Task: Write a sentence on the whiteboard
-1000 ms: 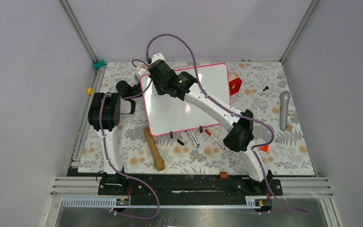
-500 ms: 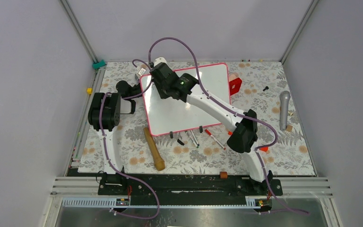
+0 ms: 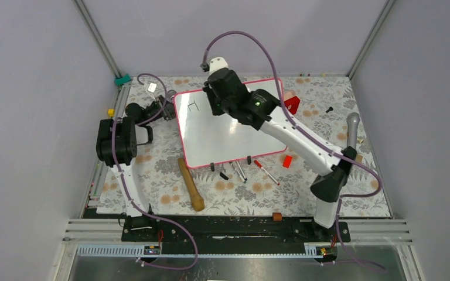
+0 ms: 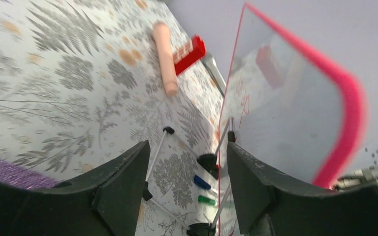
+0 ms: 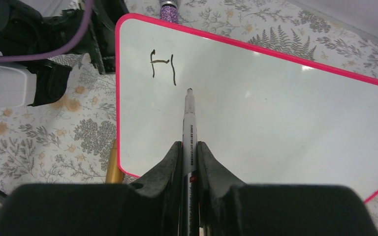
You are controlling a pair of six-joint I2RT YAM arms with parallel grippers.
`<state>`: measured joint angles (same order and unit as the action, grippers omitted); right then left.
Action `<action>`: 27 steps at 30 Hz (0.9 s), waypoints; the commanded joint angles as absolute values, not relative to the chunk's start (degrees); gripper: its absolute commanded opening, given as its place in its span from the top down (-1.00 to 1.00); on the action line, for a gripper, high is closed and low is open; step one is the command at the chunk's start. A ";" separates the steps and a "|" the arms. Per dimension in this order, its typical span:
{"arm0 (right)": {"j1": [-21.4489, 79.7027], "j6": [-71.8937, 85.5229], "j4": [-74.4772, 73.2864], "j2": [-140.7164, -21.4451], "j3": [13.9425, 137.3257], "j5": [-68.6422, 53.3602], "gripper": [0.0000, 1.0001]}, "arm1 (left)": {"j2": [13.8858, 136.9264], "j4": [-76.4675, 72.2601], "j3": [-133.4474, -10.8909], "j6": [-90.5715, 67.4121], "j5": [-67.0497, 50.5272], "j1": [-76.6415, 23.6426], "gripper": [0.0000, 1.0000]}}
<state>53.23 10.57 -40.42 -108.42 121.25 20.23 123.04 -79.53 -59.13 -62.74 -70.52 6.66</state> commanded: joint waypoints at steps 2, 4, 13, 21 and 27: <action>52.56 10.56 -33.02 -98.96 113.34 21.91 1.00 | 115.02 -83.76 -54.60 -64.74 -59.00 11.58 -0.26; 52.48 10.91 -31.91 -96.51 110.84 21.73 1.00 | 111.95 -81.27 -52.28 -63.13 -55.55 12.73 -0.26; 51.81 12.49 -28.97 -88.75 102.27 20.73 1.00 | 84.99 -30.16 -47.90 -36.45 -32.79 15.55 -0.97; 51.77 14.53 -26.85 -84.70 97.82 18.15 1.00 | 59.69 -3.23 -46.47 -40.71 -8.58 15.14 -0.98; 51.77 15.33 -27.39 -83.23 95.18 16.62 1.00 | 53.22 -20.89 -28.36 -50.26 -27.11 16.47 -0.98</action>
<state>52.07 14.02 -29.43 -85.73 96.68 18.20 52.34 -15.57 -36.73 -44.53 -17.26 16.38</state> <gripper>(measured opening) 0.180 0.989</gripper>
